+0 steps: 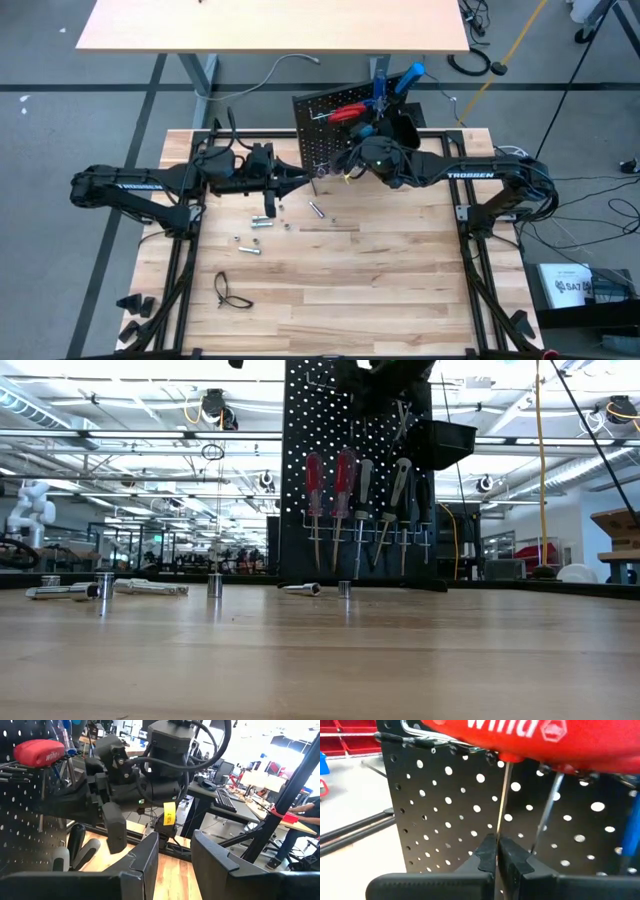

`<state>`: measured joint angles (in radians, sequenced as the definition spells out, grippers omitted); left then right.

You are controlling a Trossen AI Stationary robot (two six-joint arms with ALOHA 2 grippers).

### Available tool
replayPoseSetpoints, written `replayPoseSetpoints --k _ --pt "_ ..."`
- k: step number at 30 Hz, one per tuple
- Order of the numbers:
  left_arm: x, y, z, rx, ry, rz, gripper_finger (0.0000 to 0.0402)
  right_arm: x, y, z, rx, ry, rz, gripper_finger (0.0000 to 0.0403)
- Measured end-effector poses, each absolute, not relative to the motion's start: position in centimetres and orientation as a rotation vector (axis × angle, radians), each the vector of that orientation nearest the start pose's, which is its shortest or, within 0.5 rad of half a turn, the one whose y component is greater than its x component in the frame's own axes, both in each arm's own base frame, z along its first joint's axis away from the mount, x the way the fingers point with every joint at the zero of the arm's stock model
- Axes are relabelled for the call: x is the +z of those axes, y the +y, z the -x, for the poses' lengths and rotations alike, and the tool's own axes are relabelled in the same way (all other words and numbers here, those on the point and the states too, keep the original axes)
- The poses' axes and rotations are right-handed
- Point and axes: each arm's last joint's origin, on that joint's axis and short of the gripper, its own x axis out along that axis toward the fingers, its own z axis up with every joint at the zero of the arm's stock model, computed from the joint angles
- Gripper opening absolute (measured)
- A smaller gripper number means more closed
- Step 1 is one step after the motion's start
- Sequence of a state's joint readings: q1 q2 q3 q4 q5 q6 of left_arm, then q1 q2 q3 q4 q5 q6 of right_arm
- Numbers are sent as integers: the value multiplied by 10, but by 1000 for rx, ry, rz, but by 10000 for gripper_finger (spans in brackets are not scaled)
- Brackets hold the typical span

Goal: Hang tools onto peg board
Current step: Hang the red allen wrench on the pegboard

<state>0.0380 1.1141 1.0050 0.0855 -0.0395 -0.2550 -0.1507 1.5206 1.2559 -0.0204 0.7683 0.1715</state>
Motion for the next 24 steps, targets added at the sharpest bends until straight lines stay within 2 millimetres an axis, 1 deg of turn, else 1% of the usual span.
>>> replayPoseSetpoints --k 9,17,21,24 --pt "371 7 -250 66 18 255 116 334 -79 -337 -966 205 -74 0" --pt "369 5 -250 60 39 255 116 333 -79 -337 -990 211 -63 1" --pt "369 5 -250 59 39 255 116 333 -79 -336 -990 218 -58 12" --pt "369 5 -250 59 38 255 116 329 -79 -336 -991 245 -43 28"
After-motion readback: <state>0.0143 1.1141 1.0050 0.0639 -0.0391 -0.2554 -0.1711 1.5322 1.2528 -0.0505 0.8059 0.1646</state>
